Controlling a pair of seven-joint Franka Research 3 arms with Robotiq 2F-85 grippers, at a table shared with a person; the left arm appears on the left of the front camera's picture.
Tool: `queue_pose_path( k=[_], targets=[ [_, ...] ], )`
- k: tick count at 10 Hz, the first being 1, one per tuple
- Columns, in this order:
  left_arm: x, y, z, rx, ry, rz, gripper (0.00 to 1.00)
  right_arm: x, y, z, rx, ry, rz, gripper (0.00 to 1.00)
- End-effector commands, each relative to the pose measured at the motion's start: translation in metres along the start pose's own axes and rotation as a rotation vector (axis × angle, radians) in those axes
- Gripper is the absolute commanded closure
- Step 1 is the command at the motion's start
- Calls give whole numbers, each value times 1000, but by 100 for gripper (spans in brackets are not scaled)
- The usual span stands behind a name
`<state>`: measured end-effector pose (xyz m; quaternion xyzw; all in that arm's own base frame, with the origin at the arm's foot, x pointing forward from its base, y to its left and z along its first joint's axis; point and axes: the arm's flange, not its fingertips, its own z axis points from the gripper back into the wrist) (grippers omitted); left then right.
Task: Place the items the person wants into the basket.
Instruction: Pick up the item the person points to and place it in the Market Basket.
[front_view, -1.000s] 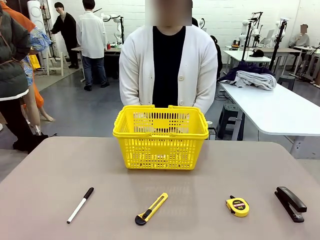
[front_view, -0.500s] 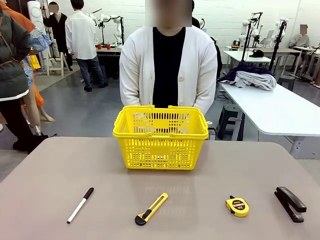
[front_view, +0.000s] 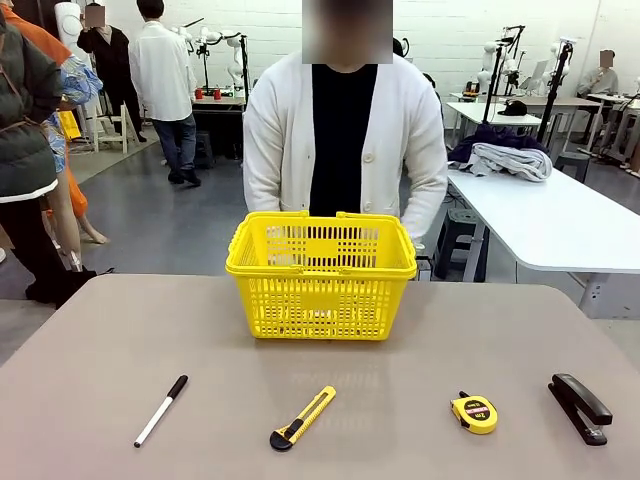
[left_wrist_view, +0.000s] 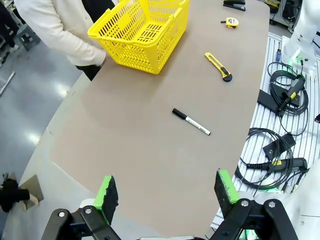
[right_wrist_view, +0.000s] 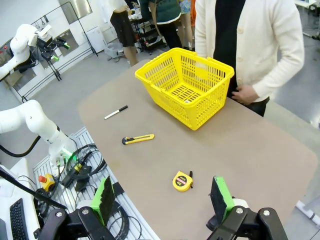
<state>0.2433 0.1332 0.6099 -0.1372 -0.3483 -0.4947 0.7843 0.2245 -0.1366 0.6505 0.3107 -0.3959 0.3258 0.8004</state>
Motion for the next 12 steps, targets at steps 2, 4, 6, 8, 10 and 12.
queue_pose_path(
  k=[2, 4, 6, 8, 10, 12],
  targets=[
    [1, 0, 0, 7, 6, 10, 0, 1, -1, -1, 15, -11, 11, 0],
    [1, 0, 0, 7, 6, 10, 0, 1, -1, -1, 15, -11, 11, 0],
    [1, 0, 0, 7, 6, 10, 0, 1, -1, -1, 15, -11, 11, 0],
    [1, 0, 0, 7, 6, 10, 0, 1, -1, -1, 15, -11, 11, 0],
    [1, 0, 0, 7, 6, 10, 0, 1, -1, -1, 15, -11, 11, 0],
    [1, 0, 0, 7, 6, 10, 0, 1, -1, -1, 15, -11, 11, 0]
  ],
)
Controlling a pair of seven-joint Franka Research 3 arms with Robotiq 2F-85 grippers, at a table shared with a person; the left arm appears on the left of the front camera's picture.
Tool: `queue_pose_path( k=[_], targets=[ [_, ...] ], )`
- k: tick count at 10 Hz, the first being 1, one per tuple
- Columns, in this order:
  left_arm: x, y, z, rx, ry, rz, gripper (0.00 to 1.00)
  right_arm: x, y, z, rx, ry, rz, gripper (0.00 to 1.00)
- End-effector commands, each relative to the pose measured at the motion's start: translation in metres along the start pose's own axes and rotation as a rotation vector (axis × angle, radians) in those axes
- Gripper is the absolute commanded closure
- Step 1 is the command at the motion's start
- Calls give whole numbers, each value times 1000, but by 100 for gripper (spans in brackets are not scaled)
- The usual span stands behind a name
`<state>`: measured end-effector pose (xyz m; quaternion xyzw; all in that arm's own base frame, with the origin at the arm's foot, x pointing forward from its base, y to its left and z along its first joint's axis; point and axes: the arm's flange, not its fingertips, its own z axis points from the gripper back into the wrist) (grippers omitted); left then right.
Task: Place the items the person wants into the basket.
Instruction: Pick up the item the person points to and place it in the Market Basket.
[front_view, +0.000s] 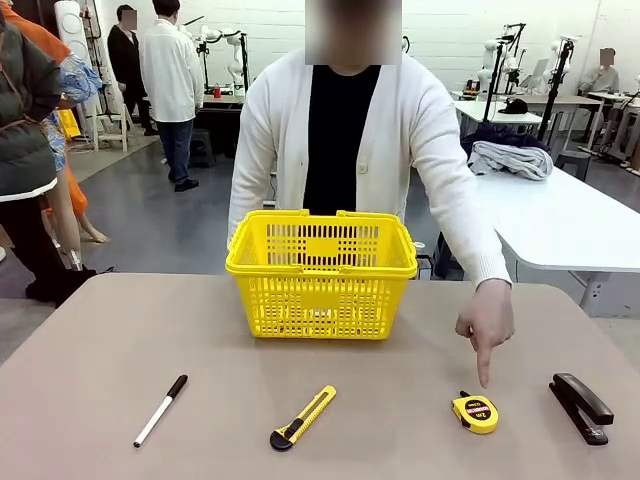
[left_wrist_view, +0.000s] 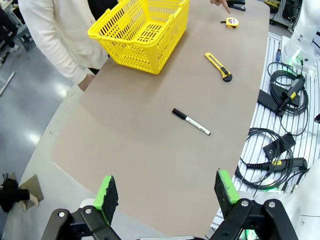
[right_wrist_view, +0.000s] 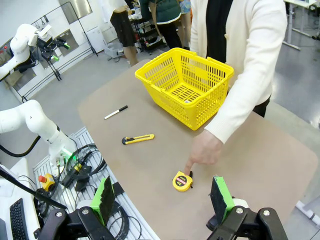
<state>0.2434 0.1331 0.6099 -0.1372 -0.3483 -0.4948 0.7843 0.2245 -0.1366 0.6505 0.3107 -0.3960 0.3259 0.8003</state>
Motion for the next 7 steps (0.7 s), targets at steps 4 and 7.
queue_pose_path(
  k=[4, 7],
  targets=[
    [1, 0, 0, 7, 6, 10, 0, 1, -1, -1, 15, -11, 11, 0],
    [1, 0, 0, 7, 6, 10, 0, 34, 10, -26, -24, 178, -60, 0]
  ],
)
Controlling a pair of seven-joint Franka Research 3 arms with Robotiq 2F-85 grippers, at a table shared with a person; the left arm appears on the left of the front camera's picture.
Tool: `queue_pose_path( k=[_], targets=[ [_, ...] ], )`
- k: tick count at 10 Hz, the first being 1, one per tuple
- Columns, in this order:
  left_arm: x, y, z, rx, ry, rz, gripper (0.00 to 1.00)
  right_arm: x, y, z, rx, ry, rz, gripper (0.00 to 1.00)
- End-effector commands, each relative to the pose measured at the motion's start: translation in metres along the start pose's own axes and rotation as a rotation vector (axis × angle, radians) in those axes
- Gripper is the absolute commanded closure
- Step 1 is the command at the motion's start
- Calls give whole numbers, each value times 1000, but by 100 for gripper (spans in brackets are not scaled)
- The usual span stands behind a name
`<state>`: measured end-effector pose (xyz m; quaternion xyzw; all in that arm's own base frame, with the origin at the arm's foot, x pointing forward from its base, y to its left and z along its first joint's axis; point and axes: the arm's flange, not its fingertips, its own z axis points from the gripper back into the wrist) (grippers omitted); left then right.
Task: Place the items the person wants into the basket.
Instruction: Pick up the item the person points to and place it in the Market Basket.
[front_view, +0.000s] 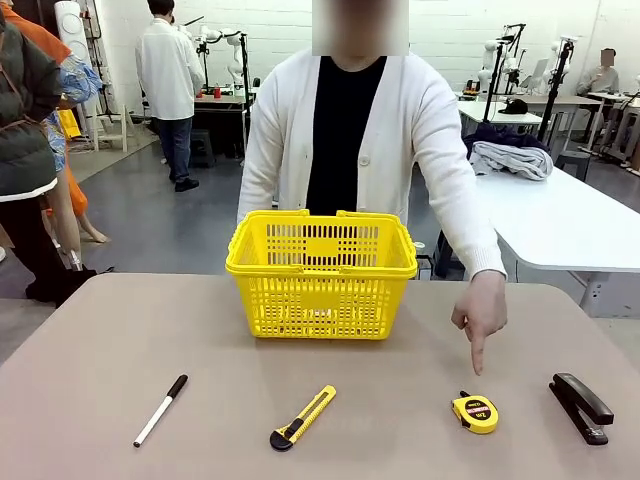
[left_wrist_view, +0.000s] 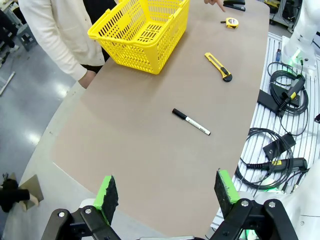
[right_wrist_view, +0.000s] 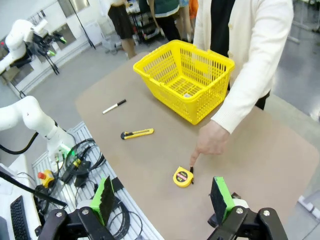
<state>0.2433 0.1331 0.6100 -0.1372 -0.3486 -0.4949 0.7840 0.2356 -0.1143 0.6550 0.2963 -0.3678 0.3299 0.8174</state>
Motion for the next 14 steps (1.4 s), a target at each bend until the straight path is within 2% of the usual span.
queue_pose_path(
  k=[1, 2, 4, 7, 9, 10, 11, 12, 14],
  targets=[
    [1, 0, 0, 7, 7, 10, 0, 30, 14, -21, -38, 220, -94, 0],
    [1, 0, 0, 7, 7, 10, 0, 44, 27, -51, -86, 349, -170, 0],
    [1, 0, 0, 7, 7, 10, 0, 46, 35, -119, -163, 537, -280, 0],
    [1, 0, 0, 7, 7, 10, 0, 21, 38, -230, -220, 805, -336, 0],
    [1, 0, 0, 7, 7, 10, 0, -5, 38, -269, -220, 851, -327, 0],
    [1, 0, 0, 7, 7, 10, 0, -14, 31, -280, -223, 830, -340, 0],
    [1, 0, 0, 7, 7, 10, 0, -20, 22, -284, -237, 780, -338, 0],
    [1, 0, 0, 7, 7, 10, 0, -12, 40, -279, -200, 862, -327, 0],
    [1, 0, 0, 7, 7, 10, 0, -12, 40, -279, -200, 862, -327, 0]
  ],
)
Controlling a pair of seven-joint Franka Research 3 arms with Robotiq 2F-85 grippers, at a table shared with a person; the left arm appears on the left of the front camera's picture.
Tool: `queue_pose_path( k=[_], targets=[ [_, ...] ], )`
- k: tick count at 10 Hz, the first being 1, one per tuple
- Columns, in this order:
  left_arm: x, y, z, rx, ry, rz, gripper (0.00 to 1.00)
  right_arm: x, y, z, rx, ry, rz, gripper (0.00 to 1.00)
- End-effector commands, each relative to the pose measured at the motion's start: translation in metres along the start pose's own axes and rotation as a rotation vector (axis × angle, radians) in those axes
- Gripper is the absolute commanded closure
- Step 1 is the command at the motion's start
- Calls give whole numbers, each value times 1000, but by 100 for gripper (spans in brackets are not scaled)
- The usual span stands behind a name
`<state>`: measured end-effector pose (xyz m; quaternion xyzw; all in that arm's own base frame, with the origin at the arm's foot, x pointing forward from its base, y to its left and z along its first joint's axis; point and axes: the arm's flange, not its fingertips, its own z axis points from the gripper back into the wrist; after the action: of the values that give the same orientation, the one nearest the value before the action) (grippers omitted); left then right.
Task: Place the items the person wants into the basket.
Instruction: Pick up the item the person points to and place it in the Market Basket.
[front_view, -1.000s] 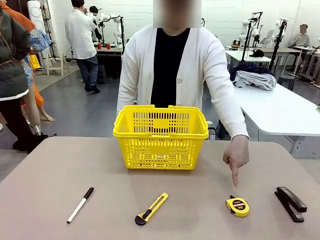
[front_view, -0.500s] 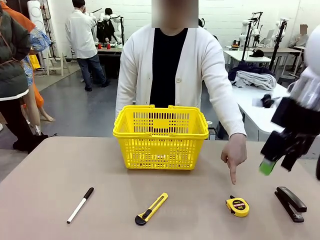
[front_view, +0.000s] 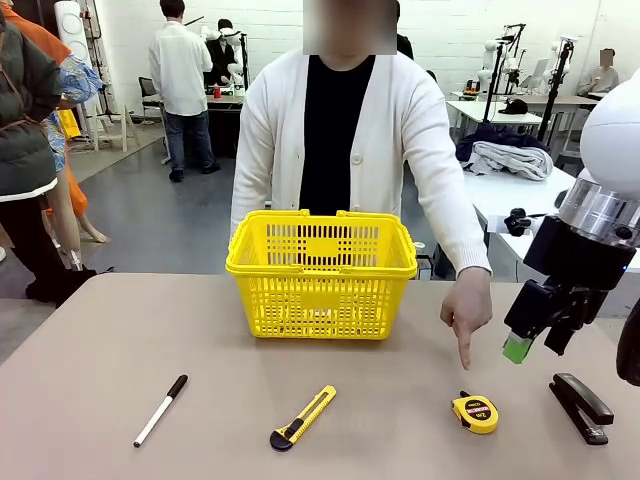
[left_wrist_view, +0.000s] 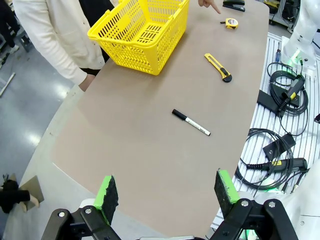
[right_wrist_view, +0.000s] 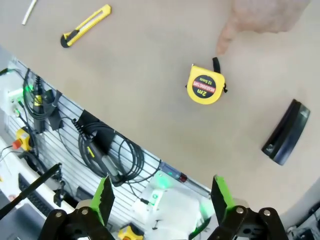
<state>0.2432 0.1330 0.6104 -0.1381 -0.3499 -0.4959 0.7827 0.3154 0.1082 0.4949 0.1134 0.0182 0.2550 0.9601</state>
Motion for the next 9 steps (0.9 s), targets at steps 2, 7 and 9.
queue_pose_path(
  k=[2, 7, 9],
  targets=[
    [1, 0, 0, 8, 10, 13, 0, -2, 3, 5, -9, 19, -7, 0],
    [1, 0, 0, 8, 10, 13, 0, 1, 19, -27, -69, -78, -20, 0],
    [1, 0, 0, 8, 10, 13, 0, 7, 20, -55, -162, -152, -131, 0]
  ],
)
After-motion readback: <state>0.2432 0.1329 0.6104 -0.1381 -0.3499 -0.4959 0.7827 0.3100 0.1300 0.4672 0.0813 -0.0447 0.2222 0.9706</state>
